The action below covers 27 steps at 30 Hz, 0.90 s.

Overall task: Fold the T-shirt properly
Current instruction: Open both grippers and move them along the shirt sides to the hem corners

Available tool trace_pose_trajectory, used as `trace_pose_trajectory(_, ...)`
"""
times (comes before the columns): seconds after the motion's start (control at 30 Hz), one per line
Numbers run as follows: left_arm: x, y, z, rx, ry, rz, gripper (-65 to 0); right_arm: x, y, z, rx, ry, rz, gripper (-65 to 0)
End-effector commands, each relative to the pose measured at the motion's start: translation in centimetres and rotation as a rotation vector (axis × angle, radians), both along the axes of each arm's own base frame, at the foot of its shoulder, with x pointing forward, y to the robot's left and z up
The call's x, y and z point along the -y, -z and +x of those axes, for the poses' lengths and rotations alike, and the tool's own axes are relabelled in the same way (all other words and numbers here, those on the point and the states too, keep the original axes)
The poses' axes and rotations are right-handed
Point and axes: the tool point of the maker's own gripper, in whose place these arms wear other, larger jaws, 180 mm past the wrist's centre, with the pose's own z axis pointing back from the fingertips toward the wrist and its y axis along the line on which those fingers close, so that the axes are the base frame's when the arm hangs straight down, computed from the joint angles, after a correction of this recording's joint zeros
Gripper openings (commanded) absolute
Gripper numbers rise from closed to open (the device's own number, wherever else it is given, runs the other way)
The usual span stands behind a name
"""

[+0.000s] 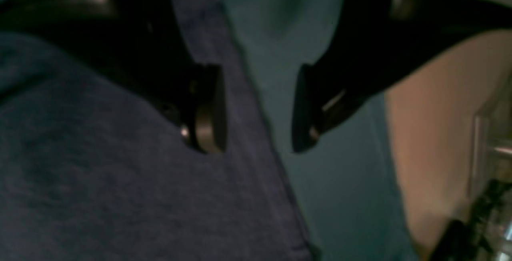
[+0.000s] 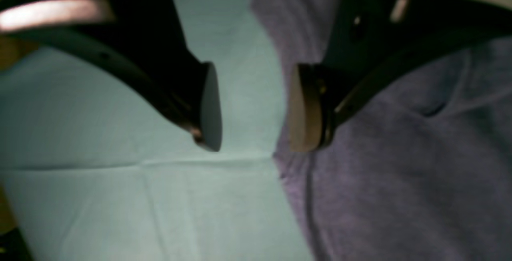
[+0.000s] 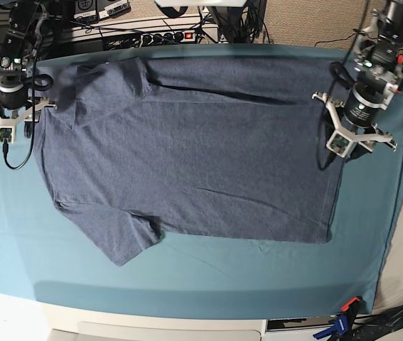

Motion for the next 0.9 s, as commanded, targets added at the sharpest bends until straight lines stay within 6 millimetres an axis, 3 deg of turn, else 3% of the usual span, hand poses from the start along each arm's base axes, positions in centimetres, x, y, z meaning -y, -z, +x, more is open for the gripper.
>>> trace_pose_trajectory(0.0,0.1,-1.6,0.9,0.077,0.013,0.023,-42.3,0.5,-1.7,0.8,0.049,-0.009,-0.040,-37.6)
trace_pose_trajectory(0.2,0.3,-2.2,1.4,0.141,-0.003,0.125,-42.5,1.1,-1.3,0.7,0.018,0.078,0.019,-37.6)
trace_pose_trajectory(0.33,-0.4,-1.8,2.1,0.071,-0.059,0.121,-42.5,0.5,-1.2,1.5,0.002,0.056,0.055,-37.6)
trace_pose_trajectory(0.47,1.6,-2.4,3.4,0.047,-0.006,-0.001,-42.5,-1.7,-2.0,3.5,0.051,-0.040,0.150,-37.6)
trace_pose_trajectory(0.63,3.9,-4.1,5.2,0.053,0.069,-0.154,-42.5,-1.8,-2.7,6.4,0.108,-0.070,0.208,-37.8)
trace_pose_trajectory(0.87,3.4,-2.8,9.5,-0.028,0.073,-0.305,-42.5,-1.5,-1.9,12.8,0.116,-0.103,0.422,-37.8)
